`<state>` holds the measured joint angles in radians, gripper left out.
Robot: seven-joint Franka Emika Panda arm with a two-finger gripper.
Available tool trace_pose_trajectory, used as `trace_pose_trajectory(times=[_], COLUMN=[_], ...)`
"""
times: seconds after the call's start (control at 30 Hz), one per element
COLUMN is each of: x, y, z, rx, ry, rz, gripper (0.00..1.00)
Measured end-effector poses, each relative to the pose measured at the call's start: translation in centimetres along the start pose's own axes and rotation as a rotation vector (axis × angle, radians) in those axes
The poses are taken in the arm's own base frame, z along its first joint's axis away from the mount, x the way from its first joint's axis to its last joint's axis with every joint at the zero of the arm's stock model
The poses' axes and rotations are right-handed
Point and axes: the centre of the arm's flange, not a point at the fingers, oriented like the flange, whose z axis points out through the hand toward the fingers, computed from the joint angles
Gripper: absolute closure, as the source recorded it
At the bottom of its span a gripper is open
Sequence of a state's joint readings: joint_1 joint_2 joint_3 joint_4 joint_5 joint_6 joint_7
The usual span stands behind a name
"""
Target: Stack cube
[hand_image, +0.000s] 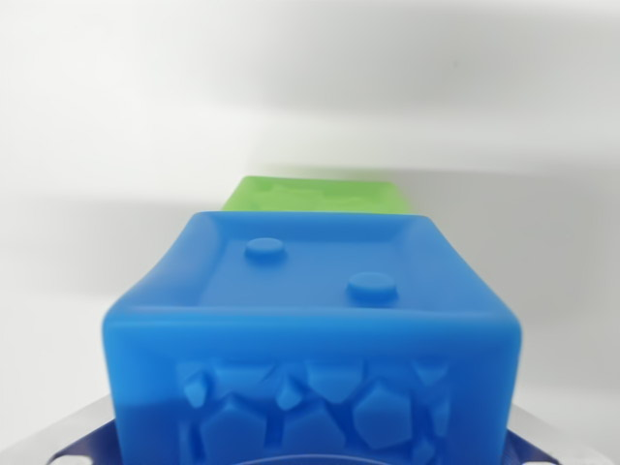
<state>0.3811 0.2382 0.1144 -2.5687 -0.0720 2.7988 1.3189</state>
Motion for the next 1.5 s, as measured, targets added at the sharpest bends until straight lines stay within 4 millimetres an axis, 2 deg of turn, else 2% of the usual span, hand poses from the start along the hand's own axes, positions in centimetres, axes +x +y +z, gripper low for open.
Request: trace_pose_trajectory(times=[0.3,0.33,1.5], x=[-0.02,-0.02,-0.02], y=[0.02,0.02,-0.02], z=[0.91,0.93,0.9], rx=[0.0,0.0,0.002], ry=[0.0,0.0,0.001], rz=[0.001,0.0,0.0], gripper=[1.0,0.0,0.0])
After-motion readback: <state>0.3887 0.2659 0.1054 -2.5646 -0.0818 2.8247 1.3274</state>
